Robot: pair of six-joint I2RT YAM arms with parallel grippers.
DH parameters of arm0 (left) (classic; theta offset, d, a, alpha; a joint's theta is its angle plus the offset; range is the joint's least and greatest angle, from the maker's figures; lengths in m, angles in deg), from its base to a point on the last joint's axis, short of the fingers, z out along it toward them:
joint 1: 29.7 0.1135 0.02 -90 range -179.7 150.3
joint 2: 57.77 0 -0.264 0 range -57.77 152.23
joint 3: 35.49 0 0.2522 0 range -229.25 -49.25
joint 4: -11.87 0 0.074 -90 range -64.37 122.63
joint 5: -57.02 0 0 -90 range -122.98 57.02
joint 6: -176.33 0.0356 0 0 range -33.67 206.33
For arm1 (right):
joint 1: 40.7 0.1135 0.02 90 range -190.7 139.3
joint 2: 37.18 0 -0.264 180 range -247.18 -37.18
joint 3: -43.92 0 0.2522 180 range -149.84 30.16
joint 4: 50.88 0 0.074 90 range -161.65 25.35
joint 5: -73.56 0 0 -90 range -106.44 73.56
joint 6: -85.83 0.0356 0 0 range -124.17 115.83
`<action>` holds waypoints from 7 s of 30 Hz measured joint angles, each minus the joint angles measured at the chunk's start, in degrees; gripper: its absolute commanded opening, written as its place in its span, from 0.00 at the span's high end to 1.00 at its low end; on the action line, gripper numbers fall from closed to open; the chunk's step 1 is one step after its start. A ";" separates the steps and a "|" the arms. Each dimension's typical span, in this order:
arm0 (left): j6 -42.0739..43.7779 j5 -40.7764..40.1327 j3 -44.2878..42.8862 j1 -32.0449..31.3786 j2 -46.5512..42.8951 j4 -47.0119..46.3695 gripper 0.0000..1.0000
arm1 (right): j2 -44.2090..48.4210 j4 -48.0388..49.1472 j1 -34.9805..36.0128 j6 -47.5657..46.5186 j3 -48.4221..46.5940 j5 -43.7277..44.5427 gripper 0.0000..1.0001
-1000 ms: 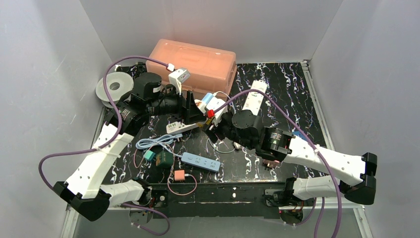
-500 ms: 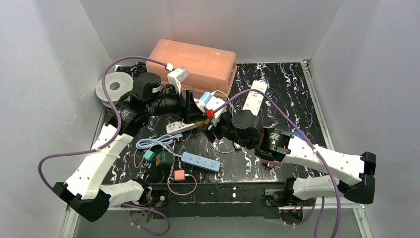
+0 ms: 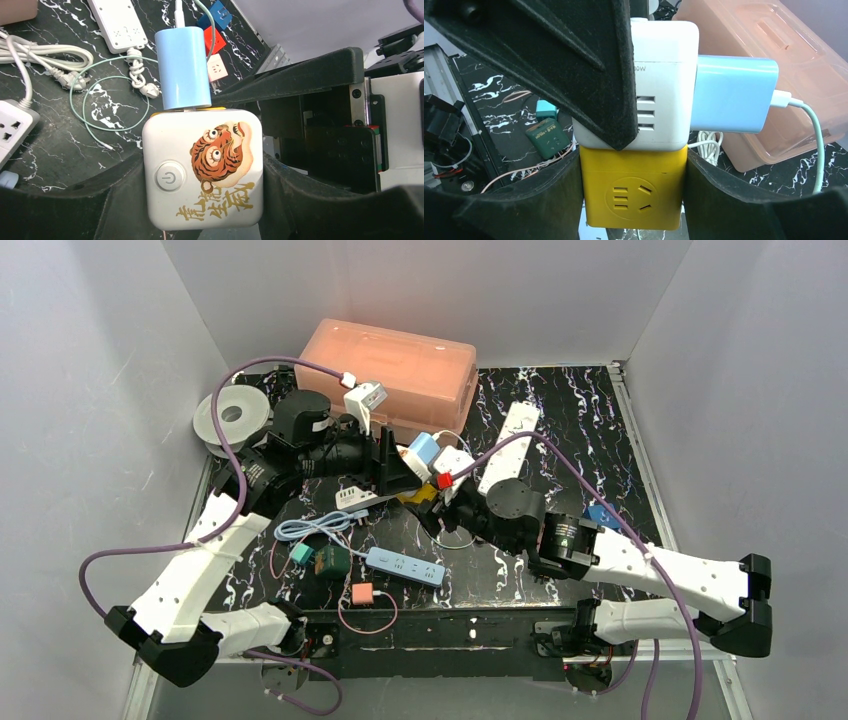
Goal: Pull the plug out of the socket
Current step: Remove the plug from the socket, then place the plug at the corner of the board.
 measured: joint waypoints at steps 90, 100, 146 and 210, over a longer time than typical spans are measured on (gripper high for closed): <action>1.40 -0.39 -4.31 5.81 -0.83 1.49 1.00 | 1.38 8.33 -0.24 -9.53 2.54 -4.48 0.13; 0.98 2.67 -4.31 5.73 -0.74 1.07 1.00 | -4.79 7.78 -5.66 -7.85 -1.90 -9.60 0.12; 1.01 3.80 -7.58 5.73 -0.42 0.07 1.00 | 10.91 3.63 -6.97 3.67 26.40 -4.94 0.99; 52.02 16.65 -1.64 5.42 -6.56 10.95 1.00 | 7.32 -51.41 -27.34 52.52 -12.41 -6.25 0.13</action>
